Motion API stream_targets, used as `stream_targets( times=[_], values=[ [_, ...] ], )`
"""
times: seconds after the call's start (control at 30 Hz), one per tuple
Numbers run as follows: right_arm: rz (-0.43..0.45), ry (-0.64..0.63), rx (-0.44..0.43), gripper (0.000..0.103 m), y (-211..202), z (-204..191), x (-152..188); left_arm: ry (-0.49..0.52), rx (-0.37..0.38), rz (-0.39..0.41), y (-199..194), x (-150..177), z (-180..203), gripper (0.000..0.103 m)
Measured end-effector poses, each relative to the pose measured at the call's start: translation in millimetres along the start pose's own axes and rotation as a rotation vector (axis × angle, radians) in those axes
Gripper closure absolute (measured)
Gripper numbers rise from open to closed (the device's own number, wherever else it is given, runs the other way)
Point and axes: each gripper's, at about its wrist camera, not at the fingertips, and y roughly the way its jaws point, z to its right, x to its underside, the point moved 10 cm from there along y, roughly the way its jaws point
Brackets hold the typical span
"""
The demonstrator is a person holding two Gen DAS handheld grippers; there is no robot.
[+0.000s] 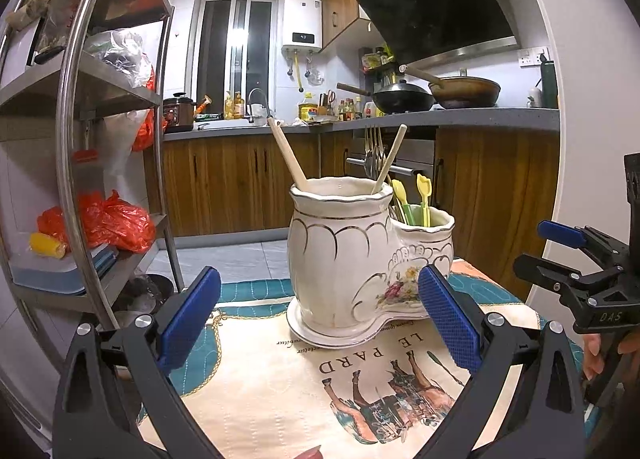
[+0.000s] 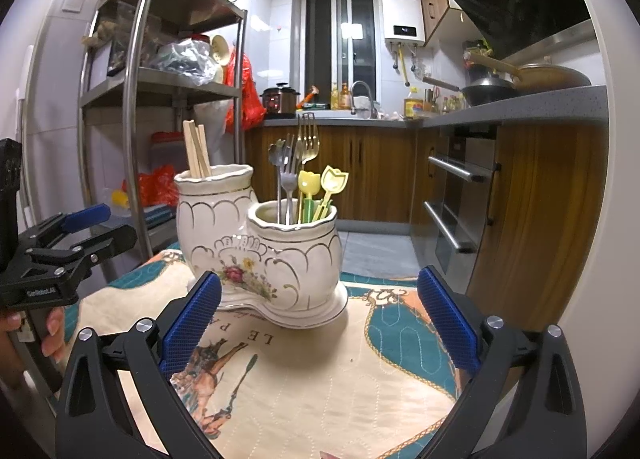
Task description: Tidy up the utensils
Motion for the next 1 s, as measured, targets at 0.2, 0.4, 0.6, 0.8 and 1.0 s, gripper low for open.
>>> stream_targets(
  times=[0.2,0.4,0.6,0.8,1.0],
  values=[
    [0.0,0.0,0.0,0.005,0.0,0.0,-0.1,-0.002,-0.003,-0.001,0.0,-0.2,-0.8,0.006],
    [0.0,0.0,0.0,0.005,0.1,0.0,-0.1,-0.004,-0.006,-0.001,0.0,-0.8,-1.3,0.005],
    [-0.001,0.0,0.0,0.005,0.2,0.0,-0.1,-0.004,-0.006,-0.003,0.2,-0.6,-1.3,0.006],
    [-0.001,0.0,0.0,0.005,0.1,0.0,-0.2,-0.005,-0.005,-0.004,0.0,-0.5,-1.3,0.006],
    [-0.001,0.0,0.0,0.005,0.1,0.0,-0.3,-0.004,-0.006,-0.003,0.2,-0.9,-1.2,0.006]
  ],
)
